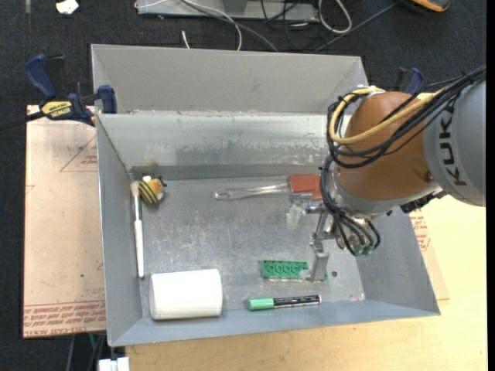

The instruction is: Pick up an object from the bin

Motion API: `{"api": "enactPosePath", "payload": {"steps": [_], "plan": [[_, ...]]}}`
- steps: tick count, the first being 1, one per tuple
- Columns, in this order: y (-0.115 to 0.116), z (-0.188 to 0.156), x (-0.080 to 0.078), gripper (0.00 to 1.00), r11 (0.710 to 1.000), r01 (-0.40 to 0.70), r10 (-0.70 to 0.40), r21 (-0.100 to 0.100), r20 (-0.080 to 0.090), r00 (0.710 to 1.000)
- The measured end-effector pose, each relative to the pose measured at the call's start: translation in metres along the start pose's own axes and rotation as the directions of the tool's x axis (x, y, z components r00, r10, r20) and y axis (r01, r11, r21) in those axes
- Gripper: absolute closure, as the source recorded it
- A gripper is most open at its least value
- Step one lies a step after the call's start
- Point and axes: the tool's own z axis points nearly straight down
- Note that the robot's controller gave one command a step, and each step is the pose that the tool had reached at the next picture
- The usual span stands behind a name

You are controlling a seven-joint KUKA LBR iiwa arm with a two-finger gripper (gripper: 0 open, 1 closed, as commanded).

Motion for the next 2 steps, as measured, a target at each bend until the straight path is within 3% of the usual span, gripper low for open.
{"api": "enactPosePath", "payload": {"steps": [1, 2], "plan": [[0.000, -0.004, -0.001, 0.00, 1.000, 0.000, 0.000, 0.000, 0.008, 1.000], [0.012, 0.062, 0.013, 0.00, 0.998, 0.069, -0.069, 0.000, 0.012, 0.998]]}}
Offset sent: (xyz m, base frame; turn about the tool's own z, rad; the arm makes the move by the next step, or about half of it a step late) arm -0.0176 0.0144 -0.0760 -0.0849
